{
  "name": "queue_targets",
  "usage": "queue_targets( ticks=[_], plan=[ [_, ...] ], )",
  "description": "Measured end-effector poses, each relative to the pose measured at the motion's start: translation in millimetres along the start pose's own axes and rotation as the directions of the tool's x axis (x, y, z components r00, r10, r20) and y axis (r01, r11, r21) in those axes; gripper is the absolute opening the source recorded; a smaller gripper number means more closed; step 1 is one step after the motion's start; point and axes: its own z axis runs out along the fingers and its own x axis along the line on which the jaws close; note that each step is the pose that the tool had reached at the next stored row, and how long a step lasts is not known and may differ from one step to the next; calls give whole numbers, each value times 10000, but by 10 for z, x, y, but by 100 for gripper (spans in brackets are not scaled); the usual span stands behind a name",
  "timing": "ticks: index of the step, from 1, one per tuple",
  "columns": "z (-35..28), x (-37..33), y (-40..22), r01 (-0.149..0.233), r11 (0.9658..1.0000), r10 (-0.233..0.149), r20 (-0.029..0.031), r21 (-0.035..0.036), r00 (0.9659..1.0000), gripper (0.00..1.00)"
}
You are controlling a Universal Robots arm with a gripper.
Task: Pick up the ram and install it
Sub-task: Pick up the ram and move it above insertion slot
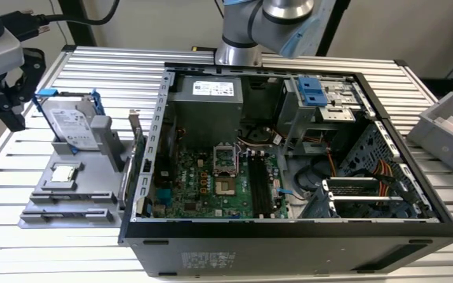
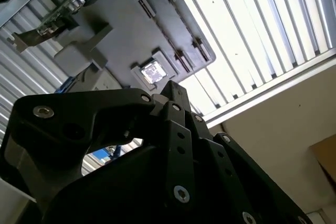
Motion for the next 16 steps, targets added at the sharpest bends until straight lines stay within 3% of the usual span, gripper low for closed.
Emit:
queue_targets(
  ticks=[5, 6, 16],
  plan=[
    [0, 0, 0, 336, 9994, -336, -18, 15, 9994, 0],
    [0, 0, 0, 554, 9985, -554, -30, 25, 9985, 0],
    [0, 0, 0, 1185, 9929, -1185, -62, 42, 9929, 0]
  ],
)
